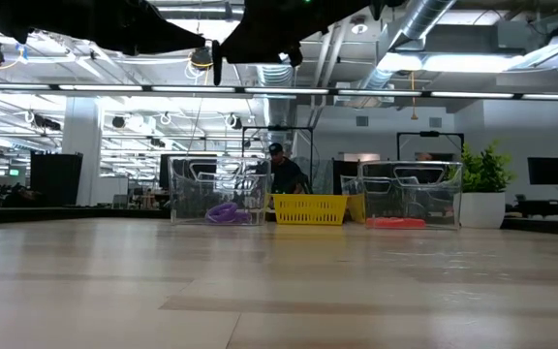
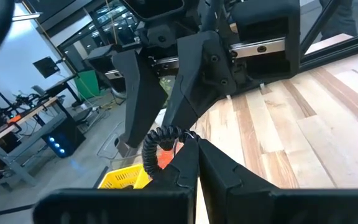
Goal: Sort spring keychains
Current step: Put the black spring keychain into the yellow bin
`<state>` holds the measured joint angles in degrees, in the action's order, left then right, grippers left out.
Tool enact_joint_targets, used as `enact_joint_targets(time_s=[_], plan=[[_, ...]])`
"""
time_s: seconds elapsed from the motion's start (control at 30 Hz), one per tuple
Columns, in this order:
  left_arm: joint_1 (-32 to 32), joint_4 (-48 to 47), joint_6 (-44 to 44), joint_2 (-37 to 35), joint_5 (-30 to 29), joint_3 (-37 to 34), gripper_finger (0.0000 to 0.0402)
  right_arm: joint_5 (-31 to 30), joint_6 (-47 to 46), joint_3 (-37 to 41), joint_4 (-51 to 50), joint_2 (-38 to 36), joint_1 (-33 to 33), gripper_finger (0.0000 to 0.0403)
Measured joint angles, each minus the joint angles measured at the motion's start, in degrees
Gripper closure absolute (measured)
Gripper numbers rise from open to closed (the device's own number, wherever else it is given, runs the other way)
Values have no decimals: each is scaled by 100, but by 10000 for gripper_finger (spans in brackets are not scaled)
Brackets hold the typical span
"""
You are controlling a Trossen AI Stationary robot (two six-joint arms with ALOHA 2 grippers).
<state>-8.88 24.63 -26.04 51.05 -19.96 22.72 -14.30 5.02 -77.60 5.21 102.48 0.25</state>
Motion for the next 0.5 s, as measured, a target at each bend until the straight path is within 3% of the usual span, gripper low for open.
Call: enact_joint_targets(time_s=[0.3, 0.5], plan=[[55, -12, 23, 0, 216, 0, 393, 408, 900, 0, 0, 0, -2, 280], [298, -15, 438, 0, 792, 0, 393, 409, 944, 0, -14, 0, -58, 282]])
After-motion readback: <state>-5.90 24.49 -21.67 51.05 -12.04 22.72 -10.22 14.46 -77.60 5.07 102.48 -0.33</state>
